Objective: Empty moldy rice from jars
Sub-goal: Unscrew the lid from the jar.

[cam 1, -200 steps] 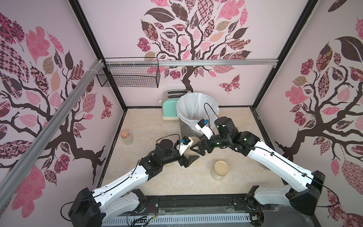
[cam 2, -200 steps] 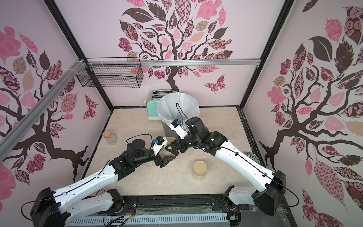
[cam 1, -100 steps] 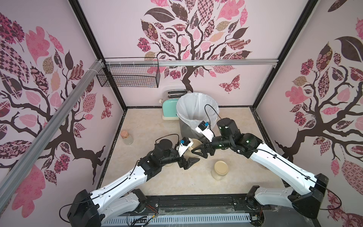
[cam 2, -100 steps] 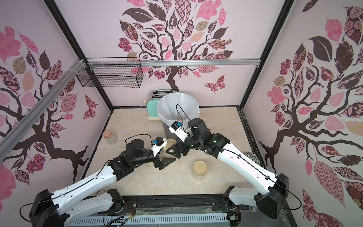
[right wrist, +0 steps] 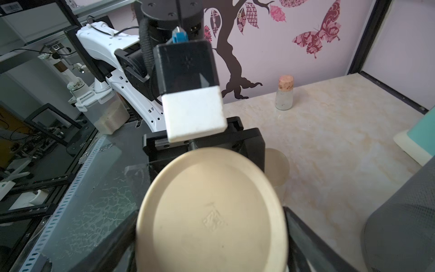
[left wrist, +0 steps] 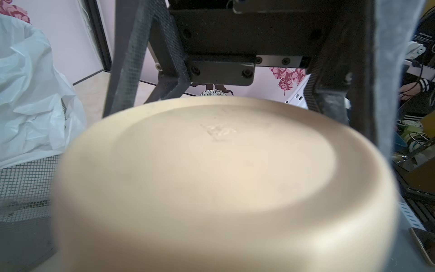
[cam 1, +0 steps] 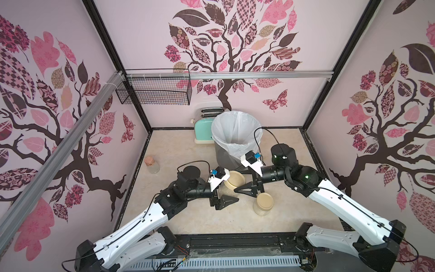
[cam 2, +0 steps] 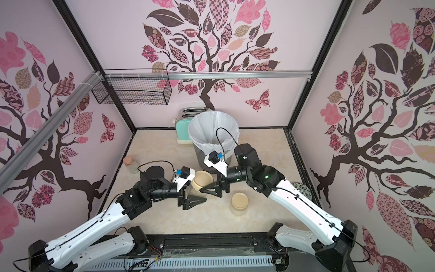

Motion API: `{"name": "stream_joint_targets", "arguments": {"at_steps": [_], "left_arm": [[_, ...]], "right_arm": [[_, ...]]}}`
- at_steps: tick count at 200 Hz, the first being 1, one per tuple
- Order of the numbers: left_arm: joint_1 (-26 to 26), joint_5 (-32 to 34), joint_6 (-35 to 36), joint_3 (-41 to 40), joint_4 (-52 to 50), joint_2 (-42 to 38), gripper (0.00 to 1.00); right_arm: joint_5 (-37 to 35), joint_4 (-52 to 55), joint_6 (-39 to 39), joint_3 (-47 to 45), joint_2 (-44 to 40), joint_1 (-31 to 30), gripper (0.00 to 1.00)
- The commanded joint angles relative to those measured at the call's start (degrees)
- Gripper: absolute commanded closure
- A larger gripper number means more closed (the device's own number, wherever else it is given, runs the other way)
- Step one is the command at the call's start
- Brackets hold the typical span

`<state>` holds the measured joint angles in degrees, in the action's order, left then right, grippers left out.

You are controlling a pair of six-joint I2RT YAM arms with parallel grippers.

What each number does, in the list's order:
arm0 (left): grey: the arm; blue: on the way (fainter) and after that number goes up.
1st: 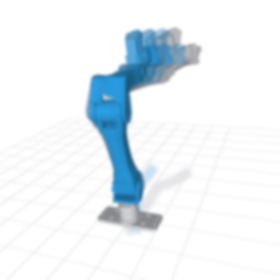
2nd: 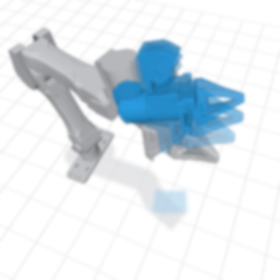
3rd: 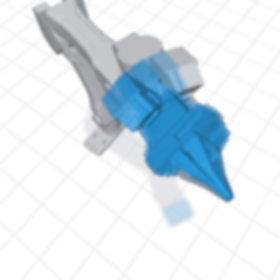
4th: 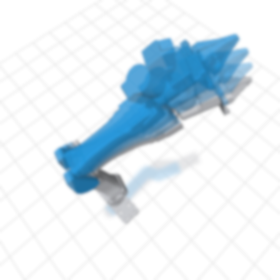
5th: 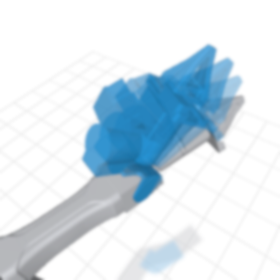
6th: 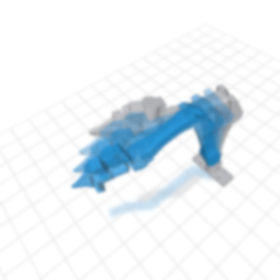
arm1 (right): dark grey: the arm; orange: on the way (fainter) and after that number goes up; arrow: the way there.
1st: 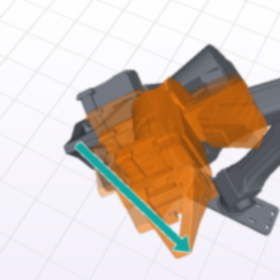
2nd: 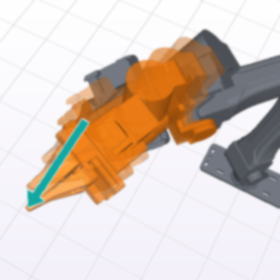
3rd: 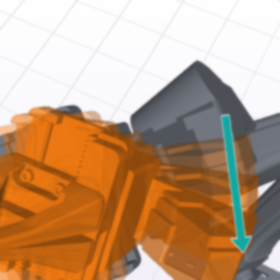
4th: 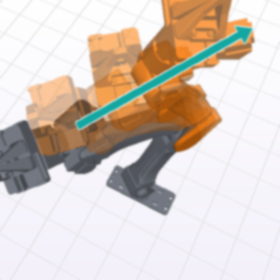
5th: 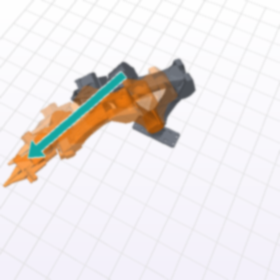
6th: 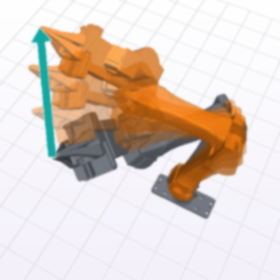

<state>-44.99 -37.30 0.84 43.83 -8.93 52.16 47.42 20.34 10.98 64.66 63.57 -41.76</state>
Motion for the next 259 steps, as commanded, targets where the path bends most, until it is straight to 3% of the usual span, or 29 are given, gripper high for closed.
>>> {"name": "stream_joint_targets", "arguments": {"at_steps": [1,26,44,107,137,175,259], "left_arm": [[0.87,-2.35,-1.35,2.75,2.38,-1.67,0.38],[0.87,-1.13,-1.01,1.93,3.61,-1.89,0.38],[0.87,0.76,-0.78,1.3,4.94,-1.83,0.39],[0.87,6.88,0.12,-0.74,7.67,-1.52,0.39],[0.87,11.1,1.96,-1.54,7.81,-1.08,0.38],[0.87,14.05,3.99,-2.09,9.18,1.6,0.39],[0.88,15.15,3.62,-1.77,14.45,6.02,0.39]], "right_arm": [[5.89,-0.91,3.07,-1.37,-1.36,0.28,0.18],[5.57,-0.76,3.5,-1.42,-0.84,0.35,0.15],[3.59,0.19,3.22,-1.1,-0.71,0.36,0.01],[-8.74,3.12,-2.62,0.77,-3.07,0.3,0.0],[-10.98,2.24,-8.11,-0.02,-5.46,0.34,0.0],[-20.81,5.16,-15.7,2.37,-4.49,0.2,0.01],[-23.24,7.78,-18.87,6.03,1.67,-0.69,0.0]]}}
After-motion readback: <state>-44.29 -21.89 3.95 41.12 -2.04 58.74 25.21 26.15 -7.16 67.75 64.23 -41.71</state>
